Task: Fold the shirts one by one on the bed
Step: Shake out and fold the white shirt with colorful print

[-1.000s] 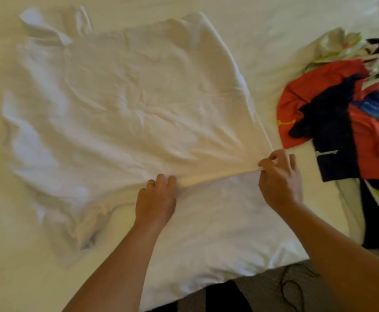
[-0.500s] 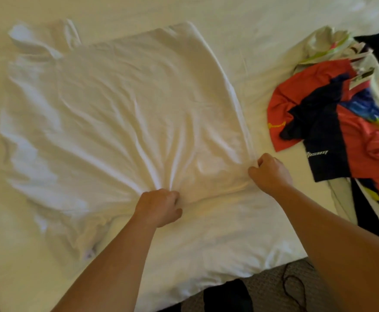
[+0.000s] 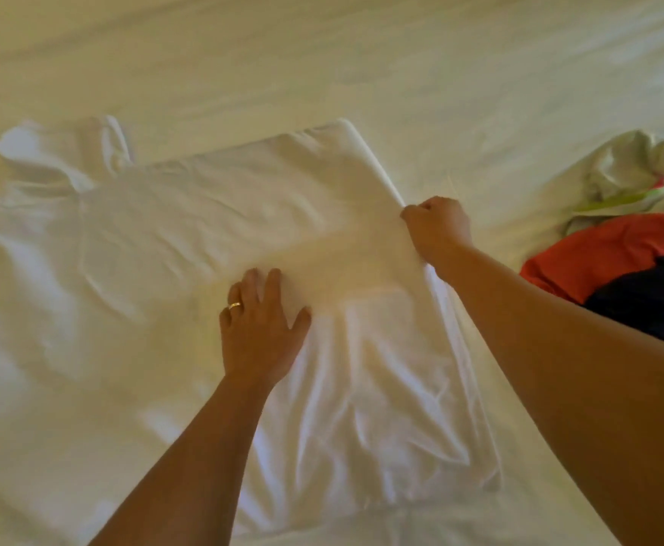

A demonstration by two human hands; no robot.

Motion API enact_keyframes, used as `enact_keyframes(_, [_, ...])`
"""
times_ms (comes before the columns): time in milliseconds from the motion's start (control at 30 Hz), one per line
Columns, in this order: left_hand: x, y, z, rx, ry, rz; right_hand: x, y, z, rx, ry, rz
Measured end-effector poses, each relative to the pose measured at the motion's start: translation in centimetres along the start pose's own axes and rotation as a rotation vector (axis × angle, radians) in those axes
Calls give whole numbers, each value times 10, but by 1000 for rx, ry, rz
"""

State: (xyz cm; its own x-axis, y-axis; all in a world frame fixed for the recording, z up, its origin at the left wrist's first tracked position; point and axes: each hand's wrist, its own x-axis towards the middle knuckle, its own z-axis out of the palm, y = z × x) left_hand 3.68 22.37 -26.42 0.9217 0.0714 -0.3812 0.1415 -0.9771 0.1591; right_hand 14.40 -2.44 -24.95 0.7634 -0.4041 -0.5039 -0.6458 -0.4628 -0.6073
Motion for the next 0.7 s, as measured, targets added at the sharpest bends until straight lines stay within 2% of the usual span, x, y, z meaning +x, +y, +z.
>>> enact_keyframes(100, [16, 16, 12, -77, -115, -146, 32, -36, 9, 41, -74, 5])
enact_keyframes(333, [23, 21, 26, -65, -317, -218, 65, -80, 18, 93, -400, 138])
enact_keyframes(600, [23, 21, 26, -69, -333, -218, 80, -87, 10, 590, -489, 279])
enact_keyframes(700, [23, 21, 26, -68, -311, -214, 88, -94, 3, 835, -341, 238])
